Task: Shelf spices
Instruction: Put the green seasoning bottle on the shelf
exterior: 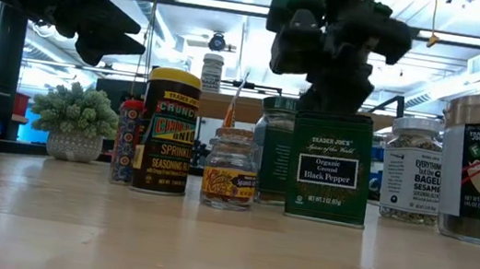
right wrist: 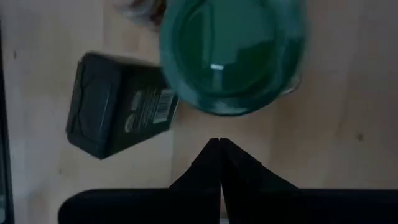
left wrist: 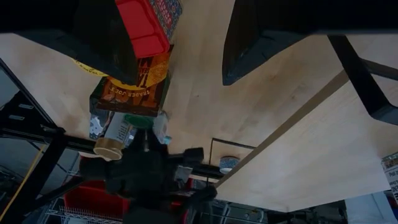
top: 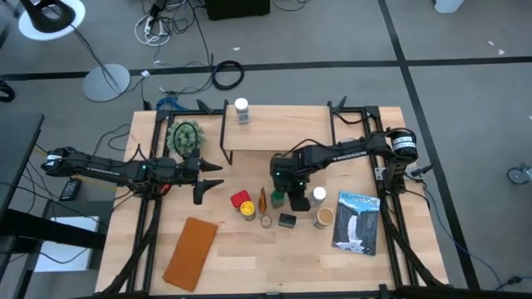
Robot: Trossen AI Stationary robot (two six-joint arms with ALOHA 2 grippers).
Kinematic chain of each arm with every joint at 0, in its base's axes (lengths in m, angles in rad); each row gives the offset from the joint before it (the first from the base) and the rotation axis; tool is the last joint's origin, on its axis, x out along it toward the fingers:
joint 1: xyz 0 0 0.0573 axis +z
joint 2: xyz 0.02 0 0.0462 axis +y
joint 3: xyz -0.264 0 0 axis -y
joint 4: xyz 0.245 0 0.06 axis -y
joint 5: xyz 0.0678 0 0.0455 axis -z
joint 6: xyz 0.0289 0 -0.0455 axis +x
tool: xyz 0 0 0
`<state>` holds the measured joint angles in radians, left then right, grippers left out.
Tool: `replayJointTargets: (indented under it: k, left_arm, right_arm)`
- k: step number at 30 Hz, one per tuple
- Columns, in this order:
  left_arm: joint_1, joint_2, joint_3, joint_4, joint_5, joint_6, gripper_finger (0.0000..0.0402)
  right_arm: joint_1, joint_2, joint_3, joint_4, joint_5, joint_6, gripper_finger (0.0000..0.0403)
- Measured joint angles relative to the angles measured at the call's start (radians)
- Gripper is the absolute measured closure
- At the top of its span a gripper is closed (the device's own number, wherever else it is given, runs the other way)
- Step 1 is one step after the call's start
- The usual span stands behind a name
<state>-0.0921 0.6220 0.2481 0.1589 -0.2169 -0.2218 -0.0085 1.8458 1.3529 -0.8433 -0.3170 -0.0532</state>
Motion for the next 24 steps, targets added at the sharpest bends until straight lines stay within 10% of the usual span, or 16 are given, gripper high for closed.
replayJointTargets:
  k: [8,17,24]
  left_arm:
    - [0.0,0.0,0.0,0.0,0.0,0.0,0.0163]
    - [0.0,0.0,0.0,0.0,0.0,0.0,0.0163]
    - [0.0,0.0,0.0,0.0,0.0,0.0,0.0163]
  right_arm:
    - [0.0,0.0,-0.001,0.086,0.414,-0.022,0.0402]
    - [-0.021,0.0,-0.001,0.063,-0.084,-0.104,0.0403]
    - [0.005,0.0,-0.001,-0.013,-0.026,-0.046,0.0403]
